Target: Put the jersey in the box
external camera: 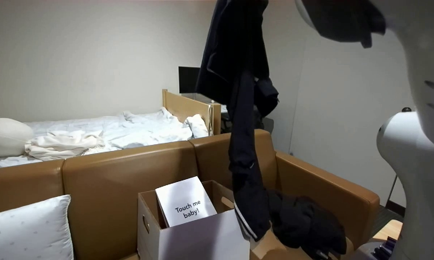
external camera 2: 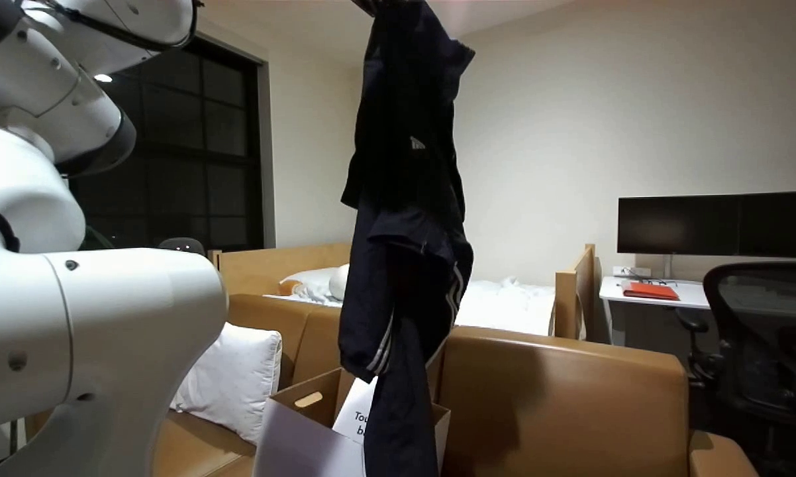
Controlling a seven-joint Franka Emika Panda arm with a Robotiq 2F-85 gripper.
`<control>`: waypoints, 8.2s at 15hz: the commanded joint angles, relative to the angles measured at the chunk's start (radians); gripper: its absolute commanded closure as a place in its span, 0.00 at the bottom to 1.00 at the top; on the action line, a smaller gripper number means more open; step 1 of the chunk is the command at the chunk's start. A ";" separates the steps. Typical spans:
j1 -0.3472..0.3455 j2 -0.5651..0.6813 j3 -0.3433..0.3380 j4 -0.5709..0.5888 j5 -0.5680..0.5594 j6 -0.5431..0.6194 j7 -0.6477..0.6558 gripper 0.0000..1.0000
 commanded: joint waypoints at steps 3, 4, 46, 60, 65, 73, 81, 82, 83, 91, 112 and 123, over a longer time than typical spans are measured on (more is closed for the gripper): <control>0.122 -0.091 -0.032 0.142 0.025 0.332 0.000 0.99; 0.146 -0.102 -0.031 0.168 0.028 0.398 0.000 0.99; 0.743 -0.305 0.292 -0.099 0.232 0.839 -0.347 0.99; 0.496 -0.261 0.220 -0.345 0.174 0.837 -0.287 0.99; 0.556 -0.243 0.354 -0.391 0.176 0.764 -0.264 0.99; 0.738 -0.292 0.486 -0.280 0.172 0.750 -0.306 0.99; 0.477 -0.317 0.606 -0.251 0.258 0.917 -0.576 0.99; 0.420 -0.322 0.636 -0.227 0.268 0.927 -0.636 0.99; 0.373 -0.330 0.664 -0.208 0.274 0.937 -0.686 0.99; 0.379 -0.400 0.795 -0.247 0.477 1.033 -0.990 0.99; -0.456 -0.477 1.693 -0.216 0.190 0.796 -0.600 0.99; -1.178 -0.423 2.314 -0.152 -0.275 0.482 -0.184 0.99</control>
